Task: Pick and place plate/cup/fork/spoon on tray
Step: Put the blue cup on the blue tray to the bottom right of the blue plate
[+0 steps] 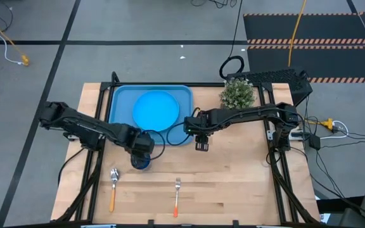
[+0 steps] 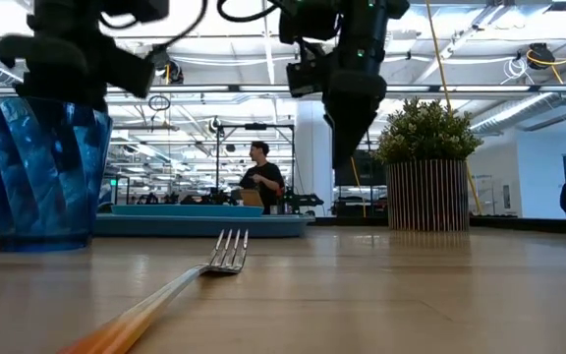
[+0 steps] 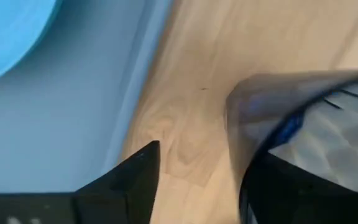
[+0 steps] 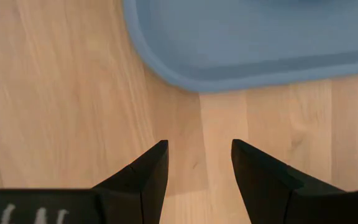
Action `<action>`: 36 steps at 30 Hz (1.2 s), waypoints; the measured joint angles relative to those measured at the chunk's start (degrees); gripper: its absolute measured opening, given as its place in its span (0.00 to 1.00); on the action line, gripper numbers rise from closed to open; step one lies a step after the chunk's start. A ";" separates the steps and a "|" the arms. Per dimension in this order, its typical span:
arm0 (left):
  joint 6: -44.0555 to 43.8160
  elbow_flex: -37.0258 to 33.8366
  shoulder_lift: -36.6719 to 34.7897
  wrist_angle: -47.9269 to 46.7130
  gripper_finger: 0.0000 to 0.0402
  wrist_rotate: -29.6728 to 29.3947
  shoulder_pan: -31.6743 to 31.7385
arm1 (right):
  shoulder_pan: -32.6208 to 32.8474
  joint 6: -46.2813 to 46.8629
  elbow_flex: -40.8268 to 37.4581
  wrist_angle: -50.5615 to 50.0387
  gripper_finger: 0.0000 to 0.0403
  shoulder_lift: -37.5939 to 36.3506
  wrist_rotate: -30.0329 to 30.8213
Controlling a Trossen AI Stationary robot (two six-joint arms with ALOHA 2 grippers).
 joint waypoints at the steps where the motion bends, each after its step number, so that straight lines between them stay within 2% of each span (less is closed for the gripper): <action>1: -0.03 0.04 0.91 0.00 0.47 0.08 0.35 | 0.00 0.12 -0.53 0.02 0.41 -0.35 -0.04; 4: 0.26 0.17 2.38 0.12 0.35 0.98 1.27 | -0.01 0.75 -1.81 0.03 0.41 -1.83 -0.02; 9: 0.74 1.01 1.91 -0.37 0.07 3.09 3.53 | -0.02 1.29 -3.43 1.39 0.41 -4.98 -0.02; 10: 0.80 1.54 1.40 -0.54 0.04 3.64 3.81 | -0.02 1.29 -3.71 1.93 0.41 -5.59 0.00; 17: 3.79 9.71 0.02 -0.91 0.02 3.38 6.06 | -0.04 1.29 -7.40 6.17 0.41 -10.53 0.18; 23: 11.86 20.72 0.78 -5.69 0.02 -6.03 10.93 | -0.11 2.73 -10.21 7.46 0.41 -14.43 0.22; 26: 16.26 24.21 0.95 -5.37 0.02 -7.42 15.98 | -0.10 3.60 -11.03 7.68 0.41 -16.23 0.24; 32: 24.00 29.00 6.27 -3.78 0.02 -6.82 23.25 | -0.11 4.59 -11.30 6.06 0.41 -17.31 0.77; 36: 28.31 30.92 12.87 -4.03 0.02 -5.90 24.24 | -0.13 6.26 -11.30 1.09 0.41 -17.24 6.26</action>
